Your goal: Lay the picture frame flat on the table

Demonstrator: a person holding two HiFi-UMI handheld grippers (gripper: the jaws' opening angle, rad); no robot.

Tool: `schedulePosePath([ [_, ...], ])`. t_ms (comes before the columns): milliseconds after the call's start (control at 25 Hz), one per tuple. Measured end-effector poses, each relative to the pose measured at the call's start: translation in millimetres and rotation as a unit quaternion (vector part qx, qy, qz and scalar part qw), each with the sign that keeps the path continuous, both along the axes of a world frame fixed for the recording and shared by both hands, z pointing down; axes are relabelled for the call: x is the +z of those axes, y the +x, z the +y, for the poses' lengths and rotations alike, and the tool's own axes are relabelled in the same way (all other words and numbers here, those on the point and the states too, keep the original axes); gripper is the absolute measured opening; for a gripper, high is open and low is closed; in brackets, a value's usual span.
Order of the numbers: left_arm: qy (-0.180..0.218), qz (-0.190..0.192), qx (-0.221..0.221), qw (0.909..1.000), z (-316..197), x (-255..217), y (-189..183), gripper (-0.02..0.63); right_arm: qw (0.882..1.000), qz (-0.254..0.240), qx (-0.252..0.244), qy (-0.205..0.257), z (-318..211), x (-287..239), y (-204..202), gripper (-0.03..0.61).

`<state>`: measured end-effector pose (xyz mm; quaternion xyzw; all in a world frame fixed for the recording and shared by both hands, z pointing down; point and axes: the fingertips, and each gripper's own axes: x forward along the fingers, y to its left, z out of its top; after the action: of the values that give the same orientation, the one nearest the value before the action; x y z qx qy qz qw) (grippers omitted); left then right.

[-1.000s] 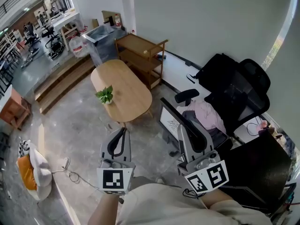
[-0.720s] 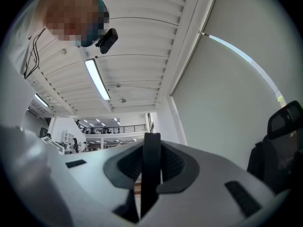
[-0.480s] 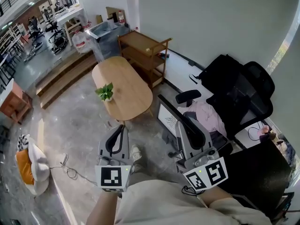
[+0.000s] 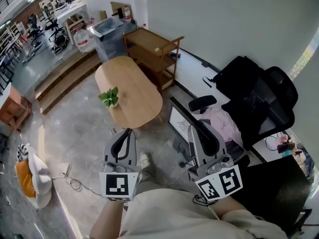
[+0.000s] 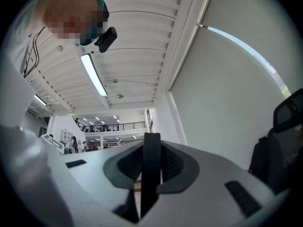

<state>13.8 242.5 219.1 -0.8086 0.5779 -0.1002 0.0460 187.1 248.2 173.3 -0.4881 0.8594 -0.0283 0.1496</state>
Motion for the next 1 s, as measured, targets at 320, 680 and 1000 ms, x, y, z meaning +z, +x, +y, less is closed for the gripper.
schedulePosePath([
  [320, -0.017, 0.005, 0.004, 0.9998, -63, 9, -35, 0.012, 1.0, 0.008, 0.007, -0.021, -66, 10, -33, 0.05],
  [680, -0.045, 0.024, 0.011, 0.9986, -164, 20, -95, 0.012, 0.998, 0.037, 0.015, -0.051, -168, 16, -93, 0.049],
  [1000, -0.072, 0.023, 0.036, 0.9965, -270, 36, -150, 0.012, 0.994, 0.067, 0.026, -0.077, -275, 33, -155, 0.051],
])
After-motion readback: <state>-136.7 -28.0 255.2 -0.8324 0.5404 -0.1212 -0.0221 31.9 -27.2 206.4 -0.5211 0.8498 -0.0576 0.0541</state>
